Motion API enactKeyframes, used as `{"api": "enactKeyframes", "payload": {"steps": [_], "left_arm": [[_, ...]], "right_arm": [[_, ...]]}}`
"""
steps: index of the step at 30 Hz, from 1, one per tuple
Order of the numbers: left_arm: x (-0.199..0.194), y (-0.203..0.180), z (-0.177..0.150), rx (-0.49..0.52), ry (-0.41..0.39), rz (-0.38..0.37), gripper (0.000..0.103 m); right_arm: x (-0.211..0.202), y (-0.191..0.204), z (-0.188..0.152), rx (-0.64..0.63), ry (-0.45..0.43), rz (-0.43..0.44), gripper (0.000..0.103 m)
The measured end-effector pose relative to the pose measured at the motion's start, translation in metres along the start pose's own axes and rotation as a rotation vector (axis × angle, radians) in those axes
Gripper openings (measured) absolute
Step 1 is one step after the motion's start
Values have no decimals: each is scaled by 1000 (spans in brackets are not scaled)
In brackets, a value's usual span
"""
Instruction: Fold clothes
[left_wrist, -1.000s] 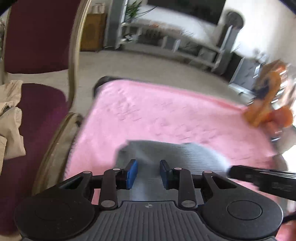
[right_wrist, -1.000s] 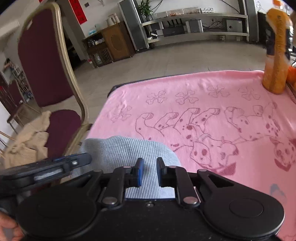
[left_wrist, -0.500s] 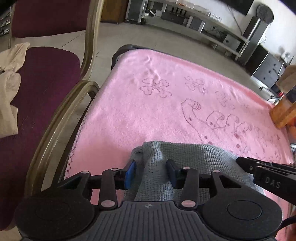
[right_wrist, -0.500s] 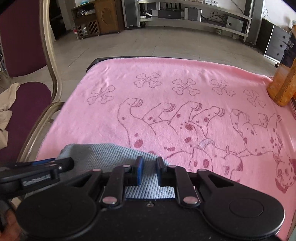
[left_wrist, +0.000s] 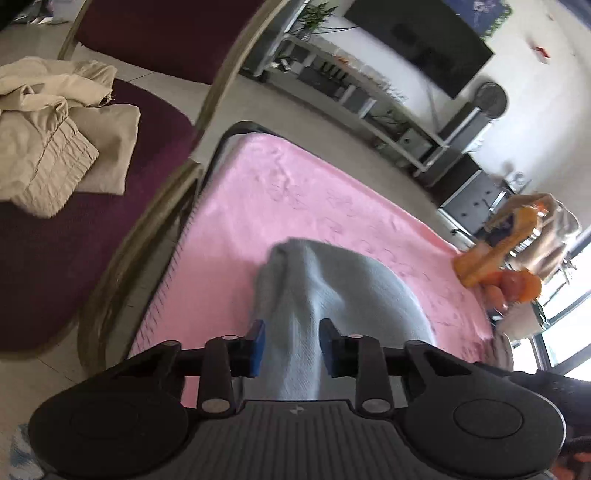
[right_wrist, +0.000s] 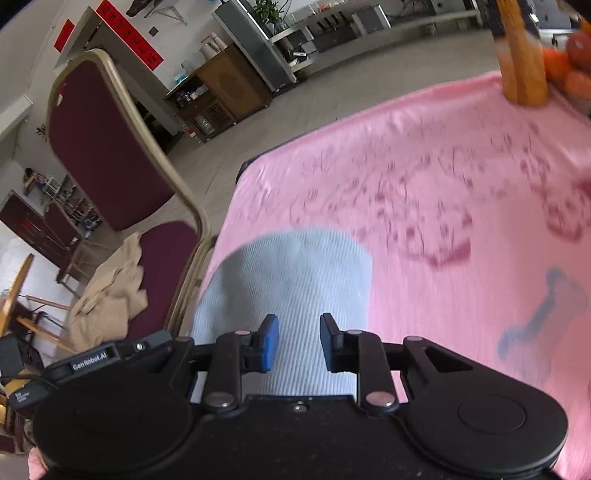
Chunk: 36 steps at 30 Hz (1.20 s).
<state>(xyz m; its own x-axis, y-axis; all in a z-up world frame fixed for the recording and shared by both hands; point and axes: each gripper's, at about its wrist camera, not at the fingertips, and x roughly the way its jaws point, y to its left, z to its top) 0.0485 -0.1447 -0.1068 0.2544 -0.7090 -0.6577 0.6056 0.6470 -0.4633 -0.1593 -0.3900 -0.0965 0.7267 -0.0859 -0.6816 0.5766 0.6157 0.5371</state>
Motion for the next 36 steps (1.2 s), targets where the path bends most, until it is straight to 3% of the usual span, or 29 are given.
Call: {"api": "enactKeyframes", "payload": {"steps": [3, 6, 8, 10, 12, 14, 16, 18, 26, 30, 36], "left_arm": [[3, -11, -12, 64, 29, 62, 20], [30, -11, -17, 84, 143, 204, 30], [41, -8, -18, 69, 192, 232, 33], [40, -9, -18, 64, 187, 237, 37], [34, -5, -16, 29, 166, 219, 39], [20, 3, -13, -38, 114, 159, 38], [12, 10, -11, -95, 84, 105, 47], [17, 14, -11, -132, 111, 84, 51], [37, 30, -12, -282, 220, -1, 63], [50, 39, -15, -372, 291, -50, 66], [64, 43, -18, -420, 342, -59, 68]], "right_arm": [[9, -2, -21, 8, 49, 24, 24], [25, -3, -33, -14, 92, -1, 24], [31, -3, -35, -26, 108, -23, 24], [29, -6, -36, -7, 107, -17, 24], [25, -8, -35, 4, 102, -14, 24], [17, -8, -34, 3, 85, -17, 31], [8, -9, -33, -6, 62, 2, 38], [3, -12, -30, 6, 48, 27, 47], [8, -31, -25, 102, 34, 28, 67], [10, -42, -25, 145, 24, 44, 72], [23, -55, -22, 191, 25, 84, 73]]}}
